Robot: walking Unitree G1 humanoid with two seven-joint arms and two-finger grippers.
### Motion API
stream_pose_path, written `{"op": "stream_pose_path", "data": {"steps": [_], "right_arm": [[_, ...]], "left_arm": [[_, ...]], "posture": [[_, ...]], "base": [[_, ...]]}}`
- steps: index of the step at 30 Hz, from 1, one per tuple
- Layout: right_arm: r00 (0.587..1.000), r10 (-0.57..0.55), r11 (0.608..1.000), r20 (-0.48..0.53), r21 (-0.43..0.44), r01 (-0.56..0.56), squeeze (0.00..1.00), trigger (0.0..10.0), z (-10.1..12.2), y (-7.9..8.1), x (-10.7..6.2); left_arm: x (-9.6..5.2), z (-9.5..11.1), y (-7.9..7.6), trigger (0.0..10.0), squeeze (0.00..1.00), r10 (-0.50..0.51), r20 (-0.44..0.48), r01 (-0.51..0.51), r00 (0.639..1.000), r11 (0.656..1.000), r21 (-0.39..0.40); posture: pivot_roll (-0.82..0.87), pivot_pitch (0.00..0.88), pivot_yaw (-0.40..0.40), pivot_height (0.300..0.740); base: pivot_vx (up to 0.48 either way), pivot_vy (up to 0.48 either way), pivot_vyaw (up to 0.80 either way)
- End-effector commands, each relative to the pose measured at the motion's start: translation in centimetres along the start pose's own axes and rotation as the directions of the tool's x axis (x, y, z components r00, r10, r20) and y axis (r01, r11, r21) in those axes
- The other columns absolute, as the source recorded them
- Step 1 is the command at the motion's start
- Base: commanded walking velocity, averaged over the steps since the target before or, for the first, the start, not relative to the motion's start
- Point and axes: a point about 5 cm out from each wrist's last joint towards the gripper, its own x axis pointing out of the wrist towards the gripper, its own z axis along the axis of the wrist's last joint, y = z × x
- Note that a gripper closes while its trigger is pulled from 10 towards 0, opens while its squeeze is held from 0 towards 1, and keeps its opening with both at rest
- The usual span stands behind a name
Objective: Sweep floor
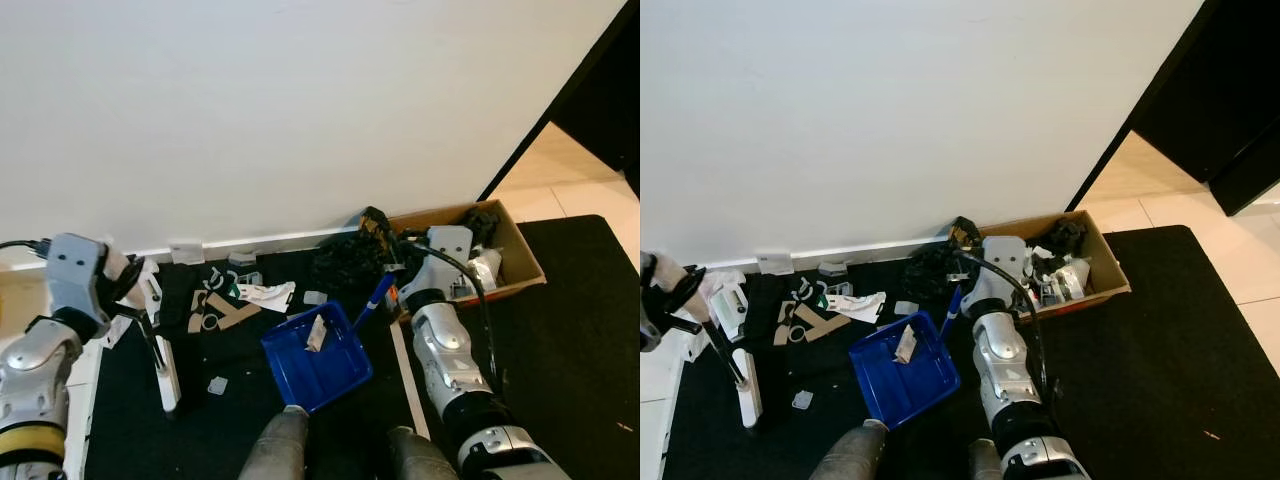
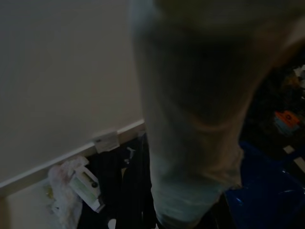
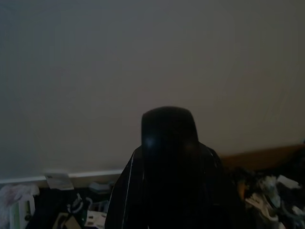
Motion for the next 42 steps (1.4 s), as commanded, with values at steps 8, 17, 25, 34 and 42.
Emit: {"op": "stream_pose_path", "data": {"steps": [8,17,25,34,42], "right_arm": [[0.998,-0.055,0.998,-0.033,-0.036,0.054,0.0,10.0,-1.0,0.0,0.1],[0.989,-0.146,0.989,-0.025,-0.023,0.145,0.0,10.0,-0.1,-1.4,1.2],[0.975,-0.203,0.976,0.089,-0.056,0.208,0.0,10.0,2.4,-3.8,2.2],[0.976,-0.206,0.966,0.077,-0.142,0.215,0.0,10.0,1.7,-5.2,1.4],[0.982,-0.19,0.967,0.002,-0.174,0.188,0.0,10.0,-0.4,-5.1,0.0]], "left_arm": [[0.2,-1.6,-2.0,10.0,0.0,-0.022,0.071,0.037,0.997,0.975,-0.219],[0.4,-2.3,-3.5,10.0,0.0,-0.045,0.091,0.071,0.995,0.95,-0.303],[1.3,-1.6,-5.3,10.0,0.0,-0.058,0.171,0.126,0.984,0.898,-0.422],[2.8,0.1,-7.2,10.0,0.0,-0.1,0.263,0.223,0.96,0.839,-0.496],[2.3,2.4,-5.5,10.0,0.0,-0.121,0.29,0.231,0.949,0.894,-0.383]], "posture": [[0.28,0.284,-0.053,0.74],[0.28,0.291,-0.051,0.74],[0.26,0.29,-0.057,0.74],[0.26,0.285,-0.054,0.74],[0.26,0.276,-0.045,0.74]], "base": [[0.0,0.0,0.0],[0.0,0.0,0.0],[0.0,0.0,0.0],[0.0,0.0,0.0],[0.0,0.0,0.0]]}}
